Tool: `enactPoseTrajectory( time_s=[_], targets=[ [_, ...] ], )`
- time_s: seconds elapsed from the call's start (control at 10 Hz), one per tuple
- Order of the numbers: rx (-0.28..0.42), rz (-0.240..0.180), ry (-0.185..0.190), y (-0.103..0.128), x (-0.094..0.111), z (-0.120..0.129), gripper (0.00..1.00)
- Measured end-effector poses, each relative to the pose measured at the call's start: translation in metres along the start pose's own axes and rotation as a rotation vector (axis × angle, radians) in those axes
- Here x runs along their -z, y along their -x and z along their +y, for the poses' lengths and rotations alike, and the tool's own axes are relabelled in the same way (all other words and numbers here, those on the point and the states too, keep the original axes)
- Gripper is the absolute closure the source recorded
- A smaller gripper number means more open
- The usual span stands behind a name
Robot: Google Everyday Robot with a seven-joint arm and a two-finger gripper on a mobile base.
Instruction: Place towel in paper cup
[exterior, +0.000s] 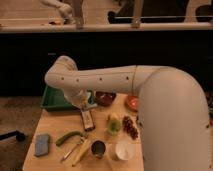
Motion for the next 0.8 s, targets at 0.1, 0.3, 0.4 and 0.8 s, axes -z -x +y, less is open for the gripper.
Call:
enactPoseTrajectory(
  time_s=[0.1, 0.3, 0.4, 0.8],
  targets=[
    [-0.010, 0.005, 0.000, 0.002, 0.002, 0.007, 1.00],
    [-0.025, 0.015, -0.001, 0.005, 0.005, 0.018, 1.00],
    [-0.034, 0.020, 0.000, 0.008, 0.006, 0.025, 1.00],
    [-0.062, 0.022, 0.002, 0.015, 0.003, 0.045, 1.00]
  ],
)
